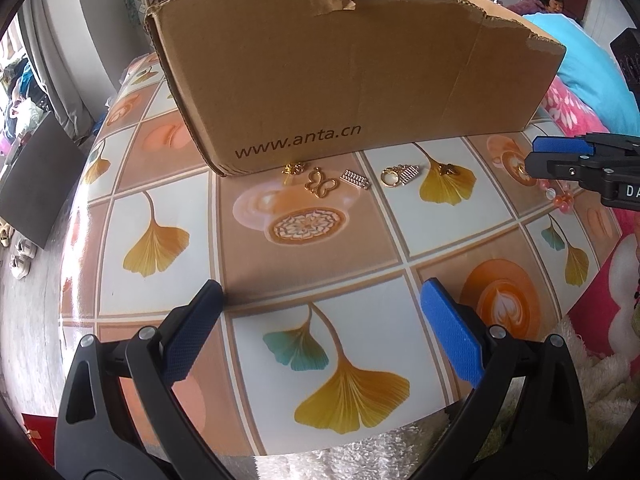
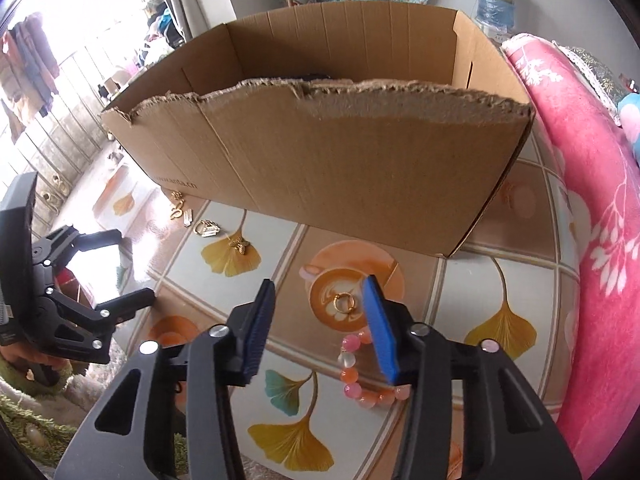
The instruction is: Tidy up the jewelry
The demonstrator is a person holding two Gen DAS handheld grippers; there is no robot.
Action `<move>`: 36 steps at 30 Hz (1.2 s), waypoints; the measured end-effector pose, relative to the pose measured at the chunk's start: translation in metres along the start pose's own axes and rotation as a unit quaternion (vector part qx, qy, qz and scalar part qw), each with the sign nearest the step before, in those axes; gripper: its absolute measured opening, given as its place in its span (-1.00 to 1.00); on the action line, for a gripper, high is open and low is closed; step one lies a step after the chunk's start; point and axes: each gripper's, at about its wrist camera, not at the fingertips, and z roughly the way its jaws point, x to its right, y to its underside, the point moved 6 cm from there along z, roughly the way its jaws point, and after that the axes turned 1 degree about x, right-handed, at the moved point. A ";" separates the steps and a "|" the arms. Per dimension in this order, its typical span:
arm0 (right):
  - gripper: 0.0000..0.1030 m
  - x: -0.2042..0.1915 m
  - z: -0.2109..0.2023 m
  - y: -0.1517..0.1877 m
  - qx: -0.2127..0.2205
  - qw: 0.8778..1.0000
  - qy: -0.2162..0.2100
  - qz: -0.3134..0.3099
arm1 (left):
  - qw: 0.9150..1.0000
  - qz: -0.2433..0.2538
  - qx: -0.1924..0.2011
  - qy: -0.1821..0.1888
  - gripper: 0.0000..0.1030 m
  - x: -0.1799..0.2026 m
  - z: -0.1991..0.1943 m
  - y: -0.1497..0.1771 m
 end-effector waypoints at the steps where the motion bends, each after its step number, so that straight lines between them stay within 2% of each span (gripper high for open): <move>1: -0.31 0.002 0.001 0.000 -0.003 1.000 0.001 0.001 | 1.000 0.000 0.000 0.000 0.87 0.000 0.000 0.000; 9: -0.58 0.009 0.012 0.007 -0.027 1.000 0.008 0.000 | 1.000 -0.001 0.000 0.000 0.87 0.001 0.000 0.000; 15: -0.61 0.008 0.016 0.006 -0.024 1.000 0.013 -0.009 | 1.000 -0.001 0.001 0.000 0.87 0.000 0.001 -0.002; 19: -0.77 0.003 0.021 0.004 -0.026 0.999 0.018 -0.017 | 1.000 -0.001 0.002 0.000 0.87 0.000 0.002 -0.005; 27: -0.80 -0.019 0.028 0.007 -0.027 1.000 -0.009 -0.014 | 1.000 0.000 0.005 -0.002 0.86 0.002 0.000 -0.004; 33: -0.80 -0.034 0.031 0.007 -0.026 0.999 -0.026 -0.014 | 0.999 0.016 0.043 -0.017 0.83 0.002 -0.008 -0.018; 34: -0.80 -0.035 0.032 0.007 -0.025 0.999 -0.026 -0.014 | 0.998 0.018 0.051 -0.014 0.81 0.003 -0.009 -0.023; 36: -0.80 -0.035 0.033 0.007 -0.025 0.999 -0.030 -0.011 | 0.998 0.024 0.063 -0.009 0.53 0.006 -0.011 -0.031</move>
